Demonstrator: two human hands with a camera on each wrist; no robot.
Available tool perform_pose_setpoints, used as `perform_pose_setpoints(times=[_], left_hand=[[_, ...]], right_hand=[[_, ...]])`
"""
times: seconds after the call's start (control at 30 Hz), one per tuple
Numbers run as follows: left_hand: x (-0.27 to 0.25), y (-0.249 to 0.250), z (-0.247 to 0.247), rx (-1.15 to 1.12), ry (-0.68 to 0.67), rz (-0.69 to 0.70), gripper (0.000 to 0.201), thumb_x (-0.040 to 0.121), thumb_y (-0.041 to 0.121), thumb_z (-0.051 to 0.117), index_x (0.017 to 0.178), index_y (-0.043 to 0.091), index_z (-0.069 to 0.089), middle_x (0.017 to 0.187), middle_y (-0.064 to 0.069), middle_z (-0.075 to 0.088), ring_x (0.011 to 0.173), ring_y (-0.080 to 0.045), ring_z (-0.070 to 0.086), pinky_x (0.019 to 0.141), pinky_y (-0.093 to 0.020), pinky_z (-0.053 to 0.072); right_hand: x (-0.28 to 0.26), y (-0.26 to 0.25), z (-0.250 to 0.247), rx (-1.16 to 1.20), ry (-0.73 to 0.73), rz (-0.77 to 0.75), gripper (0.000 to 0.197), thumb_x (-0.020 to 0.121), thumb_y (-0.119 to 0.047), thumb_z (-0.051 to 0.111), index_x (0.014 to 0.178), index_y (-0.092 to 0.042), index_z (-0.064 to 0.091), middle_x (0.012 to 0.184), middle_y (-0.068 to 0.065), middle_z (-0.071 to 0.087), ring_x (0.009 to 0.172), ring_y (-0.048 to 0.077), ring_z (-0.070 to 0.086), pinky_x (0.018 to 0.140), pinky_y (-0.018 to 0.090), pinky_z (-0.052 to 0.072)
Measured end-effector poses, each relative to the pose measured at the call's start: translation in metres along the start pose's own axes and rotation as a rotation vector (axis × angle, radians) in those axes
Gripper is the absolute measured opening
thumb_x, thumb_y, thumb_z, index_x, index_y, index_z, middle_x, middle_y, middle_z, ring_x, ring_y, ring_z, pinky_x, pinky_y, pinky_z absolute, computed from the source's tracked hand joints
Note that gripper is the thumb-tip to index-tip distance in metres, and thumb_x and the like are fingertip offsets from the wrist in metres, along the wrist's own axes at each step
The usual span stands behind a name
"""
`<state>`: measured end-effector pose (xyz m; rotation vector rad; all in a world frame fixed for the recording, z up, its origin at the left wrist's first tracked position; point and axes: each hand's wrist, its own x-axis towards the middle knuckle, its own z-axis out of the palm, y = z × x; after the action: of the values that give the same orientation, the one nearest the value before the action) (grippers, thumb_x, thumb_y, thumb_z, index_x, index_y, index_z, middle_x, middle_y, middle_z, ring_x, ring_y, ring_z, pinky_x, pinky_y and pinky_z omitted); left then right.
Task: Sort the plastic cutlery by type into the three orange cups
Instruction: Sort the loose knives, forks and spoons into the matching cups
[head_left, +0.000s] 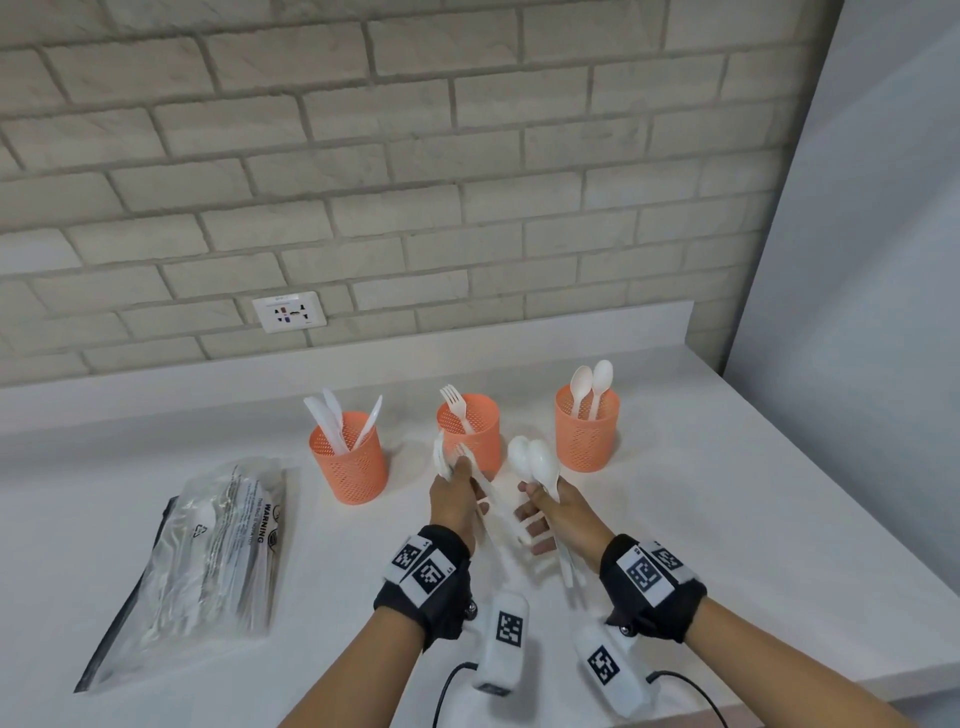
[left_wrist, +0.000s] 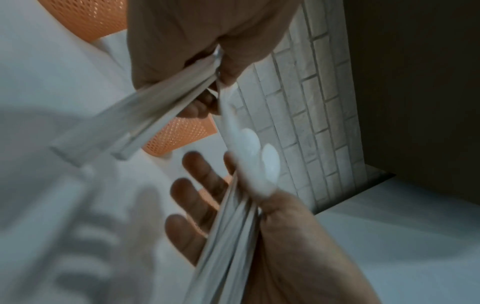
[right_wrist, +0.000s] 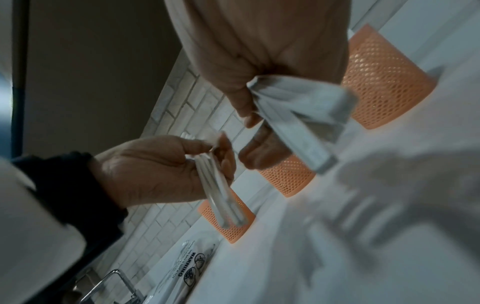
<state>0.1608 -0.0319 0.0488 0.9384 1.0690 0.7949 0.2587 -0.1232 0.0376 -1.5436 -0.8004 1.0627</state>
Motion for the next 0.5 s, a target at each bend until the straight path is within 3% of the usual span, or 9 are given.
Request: perform_pose_setpoints(times=[0.07, 0.13, 0.2, 0.3, 0.4, 0.5], left_hand=[[0.003, 0.004, -0.002, -0.055, 0.001, -0.045, 0.032, 0.1, 0.031, 0.037, 0.098, 0.003, 0.052, 0.071, -0.007, 0.053, 0.064, -0.018, 0.054, 0.062, -0.029, 0.047], [0.004, 0.007, -0.003, -0.089, -0.02, -0.086, 0.039, 0.098, 0.038, 0.039, 0.083, 0.004, 0.049, 0.066, -0.007, 0.049, 0.057, -0.017, 0.052, 0.054, -0.027, 0.048], [0.006, 0.01, -0.003, -0.032, -0.07, -0.087, 0.036, 0.094, 0.042, 0.047, 0.082, 0.008, 0.049, 0.062, -0.003, 0.044, 0.05, -0.015, 0.045, 0.044, -0.022, 0.044], [0.007, 0.017, -0.001, 0.152, -0.183, -0.041, 0.021, 0.087, 0.027, 0.063, 0.083, 0.012, 0.05, 0.059, 0.0, 0.039, 0.04, -0.009, 0.037, 0.037, -0.017, 0.035], [0.017, 0.032, 0.004, 0.323, -0.2, 0.087, 0.021, 0.085, 0.01, 0.063, 0.069, 0.011, 0.048, 0.041, 0.003, 0.041, 0.029, -0.006, 0.034, 0.035, -0.017, 0.031], [0.035, 0.06, 0.01, 0.356, -0.109, 0.197, 0.039, 0.088, 0.031, 0.06, 0.059, 0.01, 0.046, 0.032, 0.004, 0.042, 0.028, -0.011, 0.04, 0.039, -0.018, 0.036]], right_hand=[[0.001, 0.002, -0.006, 0.007, 0.026, 0.016, 0.022, 0.1, -0.028, 0.038, 0.11, -0.01, 0.046, 0.074, 0.006, 0.061, 0.053, 0.014, 0.055, 0.053, 0.024, 0.047], [0.002, 0.003, -0.011, 0.007, 0.054, 0.019, 0.023, 0.1, -0.029, 0.039, 0.11, -0.01, 0.048, 0.067, 0.005, 0.054, 0.043, 0.01, 0.048, 0.051, 0.023, 0.047], [0.002, 0.002, -0.016, -0.003, 0.08, 0.018, 0.021, 0.099, -0.029, 0.039, 0.109, -0.013, 0.05, 0.062, 0.001, 0.043, 0.04, 0.007, 0.038, 0.046, 0.02, 0.044], [0.001, -0.001, -0.024, -0.007, 0.126, 0.016, 0.02, 0.099, -0.029, 0.04, 0.105, -0.014, 0.051, 0.06, -0.002, 0.033, 0.042, 0.007, 0.029, 0.039, 0.017, 0.03], [-0.001, -0.004, -0.034, -0.004, 0.158, -0.007, 0.016, 0.095, -0.028, 0.05, 0.098, -0.012, 0.049, 0.06, -0.001, 0.033, 0.039, 0.006, 0.028, 0.037, 0.016, 0.025], [-0.001, -0.007, -0.042, -0.023, 0.199, -0.022, 0.022, 0.09, -0.029, 0.059, 0.09, -0.009, 0.048, 0.059, 0.0, 0.031, 0.042, 0.008, 0.027, 0.036, 0.017, 0.024]])
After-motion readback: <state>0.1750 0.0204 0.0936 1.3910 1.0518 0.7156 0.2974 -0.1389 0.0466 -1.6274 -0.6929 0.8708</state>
